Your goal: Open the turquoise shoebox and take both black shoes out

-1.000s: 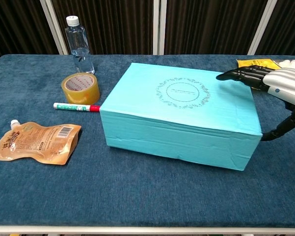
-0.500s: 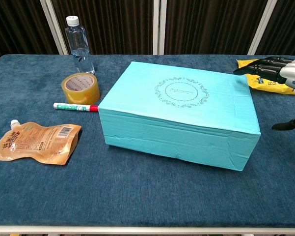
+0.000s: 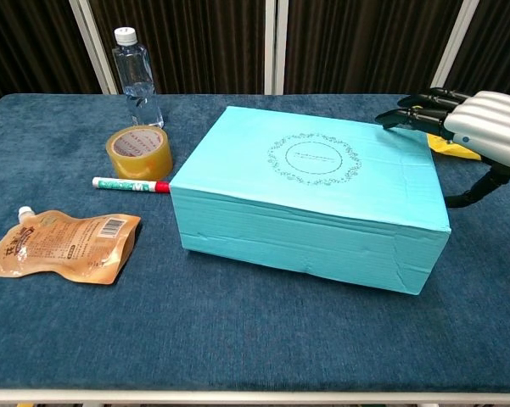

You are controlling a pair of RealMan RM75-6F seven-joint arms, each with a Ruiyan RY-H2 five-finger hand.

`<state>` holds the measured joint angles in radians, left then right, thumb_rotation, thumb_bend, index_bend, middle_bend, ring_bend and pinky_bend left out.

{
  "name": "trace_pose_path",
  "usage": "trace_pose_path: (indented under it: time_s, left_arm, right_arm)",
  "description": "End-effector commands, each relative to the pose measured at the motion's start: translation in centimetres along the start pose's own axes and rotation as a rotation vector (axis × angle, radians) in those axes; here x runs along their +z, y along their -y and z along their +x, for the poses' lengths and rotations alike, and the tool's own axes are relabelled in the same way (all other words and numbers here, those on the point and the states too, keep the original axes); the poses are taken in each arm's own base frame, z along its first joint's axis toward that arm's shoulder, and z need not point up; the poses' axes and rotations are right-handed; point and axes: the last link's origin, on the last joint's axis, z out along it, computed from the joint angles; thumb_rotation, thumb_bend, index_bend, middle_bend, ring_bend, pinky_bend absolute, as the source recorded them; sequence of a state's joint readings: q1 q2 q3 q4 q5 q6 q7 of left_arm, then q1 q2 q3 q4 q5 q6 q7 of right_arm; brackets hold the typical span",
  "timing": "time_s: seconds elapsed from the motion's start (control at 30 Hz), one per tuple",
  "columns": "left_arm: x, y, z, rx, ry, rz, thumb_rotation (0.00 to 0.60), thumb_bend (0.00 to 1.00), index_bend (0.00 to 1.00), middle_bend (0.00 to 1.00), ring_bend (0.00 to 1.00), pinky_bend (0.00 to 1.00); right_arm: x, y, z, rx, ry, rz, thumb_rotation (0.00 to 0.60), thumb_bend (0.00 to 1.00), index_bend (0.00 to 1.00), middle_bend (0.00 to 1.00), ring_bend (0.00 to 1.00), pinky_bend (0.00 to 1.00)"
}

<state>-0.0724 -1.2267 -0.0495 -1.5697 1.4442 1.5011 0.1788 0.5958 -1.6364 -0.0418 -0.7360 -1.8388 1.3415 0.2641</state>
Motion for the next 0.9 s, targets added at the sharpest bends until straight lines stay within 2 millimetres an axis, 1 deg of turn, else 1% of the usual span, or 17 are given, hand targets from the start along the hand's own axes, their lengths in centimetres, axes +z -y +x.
trace_pose_path:
  time_s: [0.03,0.23,0.33,0.37,0.43,0.47,0.57,0.7,0.8,0.9]
  left_arm:
    - [-0.02,-0.06,0.05,-0.002,0.000,-0.002,0.600,0.02,0.23,0.18,0.08,0.12]
    - [-0.02,-0.09,0.10,-0.007,0.003,-0.004,0.600,0.02,0.23,0.18,0.08,0.12]
    - [0.00,-0.10,0.12,-0.008,0.002,-0.004,0.600,0.02,0.23,0.18,0.08,0.12]
    - [0.01,-0.10,0.13,-0.009,0.001,-0.004,0.600,0.02,0.23,0.18,0.08,0.12]
    - [-0.01,-0.10,0.14,-0.009,0.001,-0.005,0.600,0.02,0.23,0.18,0.08,0.12]
    - [-0.03,-0.10,0.14,-0.010,0.001,-0.005,0.600,0.02,0.23,0.18,0.08,0.12]
    - [-0.08,-0.11,0.18,-0.009,0.000,-0.007,0.600,0.02,0.23,0.18,0.08,0.12]
    - [-0.05,-0.16,0.24,-0.009,-0.003,-0.010,0.600,0.02,0.23,0.18,0.08,0.12]
    - [0.02,-0.23,0.26,-0.007,-0.003,-0.014,0.600,0.02,0.23,0.18,0.08,0.12]
    - [0.06,-0.29,0.30,-0.005,-0.003,-0.018,0.600,0.02,0.23,0.18,0.08,0.12]
  right_arm:
    - [0.70,0.68,-0.32,0.018,-0.037,0.028,0.600,0.00,0.11,0.16,0.00,0.00]
    - [1.04,1.07,-0.77,0.018,-0.061,0.047,0.600,0.00,0.15,0.16,0.00,0.00]
    - [1.06,1.34,-0.85,0.018,-0.076,0.064,0.600,0.01,0.19,0.17,0.02,0.00]
    - [1.06,1.44,-0.83,0.018,-0.087,0.071,0.600,0.04,0.22,0.18,0.05,0.00]
    - [1.05,1.58,-0.74,0.020,-0.106,0.085,0.600,0.13,0.29,0.21,0.09,0.02]
    - [1.03,1.56,-0.73,0.022,-0.113,0.090,0.600,0.20,0.32,0.23,0.12,0.04]
    - [0.99,1.39,-0.68,0.041,-0.128,0.093,0.600,0.37,0.41,0.29,0.19,0.13]
    - [0.87,1.12,-0.74,0.080,-0.135,0.084,0.600,0.56,0.46,0.33,0.25,0.22]
    - [0.65,1.00,-0.96,0.155,-0.138,0.059,0.600,0.61,0.46,0.33,0.25,0.24]
    - [0.49,0.73,-1.15,0.276,-0.153,0.008,0.600,0.61,0.47,0.34,0.27,0.24]
